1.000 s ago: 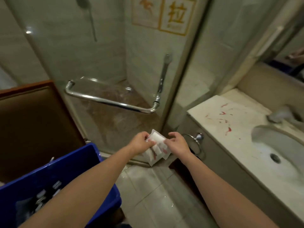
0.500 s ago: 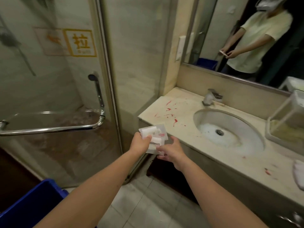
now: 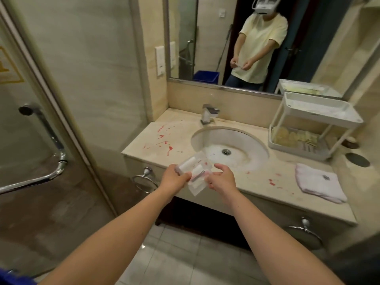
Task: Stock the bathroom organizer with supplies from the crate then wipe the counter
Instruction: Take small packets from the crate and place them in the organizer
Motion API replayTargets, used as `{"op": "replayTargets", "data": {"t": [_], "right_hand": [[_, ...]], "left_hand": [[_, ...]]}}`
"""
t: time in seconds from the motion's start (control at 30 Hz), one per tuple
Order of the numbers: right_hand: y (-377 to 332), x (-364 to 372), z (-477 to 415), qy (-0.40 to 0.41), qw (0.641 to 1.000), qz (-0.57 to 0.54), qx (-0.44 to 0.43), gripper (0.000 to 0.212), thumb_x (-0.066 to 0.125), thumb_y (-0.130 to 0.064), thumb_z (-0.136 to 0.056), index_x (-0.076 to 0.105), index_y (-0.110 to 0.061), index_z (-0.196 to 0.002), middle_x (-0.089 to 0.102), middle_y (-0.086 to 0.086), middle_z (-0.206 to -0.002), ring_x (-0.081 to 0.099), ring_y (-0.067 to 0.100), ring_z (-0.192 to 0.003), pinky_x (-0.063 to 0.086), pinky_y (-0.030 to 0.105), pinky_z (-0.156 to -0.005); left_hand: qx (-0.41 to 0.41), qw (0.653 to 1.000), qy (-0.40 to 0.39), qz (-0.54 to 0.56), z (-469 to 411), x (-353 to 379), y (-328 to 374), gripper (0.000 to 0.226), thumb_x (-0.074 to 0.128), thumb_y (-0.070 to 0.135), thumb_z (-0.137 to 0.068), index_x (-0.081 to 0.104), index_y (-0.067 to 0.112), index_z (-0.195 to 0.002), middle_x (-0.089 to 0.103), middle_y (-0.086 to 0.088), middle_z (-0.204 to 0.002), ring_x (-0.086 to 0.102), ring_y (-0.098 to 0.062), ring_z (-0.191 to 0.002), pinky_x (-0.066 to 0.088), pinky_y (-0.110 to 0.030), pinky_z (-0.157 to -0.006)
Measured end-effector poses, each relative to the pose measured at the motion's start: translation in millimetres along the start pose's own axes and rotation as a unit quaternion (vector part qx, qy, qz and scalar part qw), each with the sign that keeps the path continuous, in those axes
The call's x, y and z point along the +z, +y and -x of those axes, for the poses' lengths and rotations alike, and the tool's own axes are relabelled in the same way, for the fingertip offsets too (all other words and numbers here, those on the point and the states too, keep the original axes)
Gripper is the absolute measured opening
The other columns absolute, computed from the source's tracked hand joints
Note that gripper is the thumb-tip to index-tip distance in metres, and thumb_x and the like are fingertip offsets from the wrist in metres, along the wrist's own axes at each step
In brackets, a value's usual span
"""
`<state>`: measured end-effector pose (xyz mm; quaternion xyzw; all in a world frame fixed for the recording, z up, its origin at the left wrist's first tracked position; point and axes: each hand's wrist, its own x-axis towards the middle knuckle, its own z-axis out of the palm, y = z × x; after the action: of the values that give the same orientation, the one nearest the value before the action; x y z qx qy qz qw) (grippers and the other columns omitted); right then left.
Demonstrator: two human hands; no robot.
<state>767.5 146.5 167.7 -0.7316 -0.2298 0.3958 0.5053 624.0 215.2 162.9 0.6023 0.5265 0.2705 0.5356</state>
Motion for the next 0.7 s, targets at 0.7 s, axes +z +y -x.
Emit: {"op": "replayTargets", "data": {"t": [0.7], "right_hand": [[11.7,-165.5,-42.7,0.191,0.980,-0.057,-0.014,0.068,0.061,0.007,-0.079,0.042,-0.017,-0.139,0.055,-0.004,-0.102,0.059,0.020,-0.104,0.051,0.043,-0.096]], "left_hand": [[-0.013,0.964,-0.263,0.043,-48.8,179.3,71.4,0.032,0.078,0.002,-0.075,0.058,0.010,-0.099,0.063,-0.012,-0.101,0.066,-0.022,-0.081,0.059,-0.027,-0.060]]}}
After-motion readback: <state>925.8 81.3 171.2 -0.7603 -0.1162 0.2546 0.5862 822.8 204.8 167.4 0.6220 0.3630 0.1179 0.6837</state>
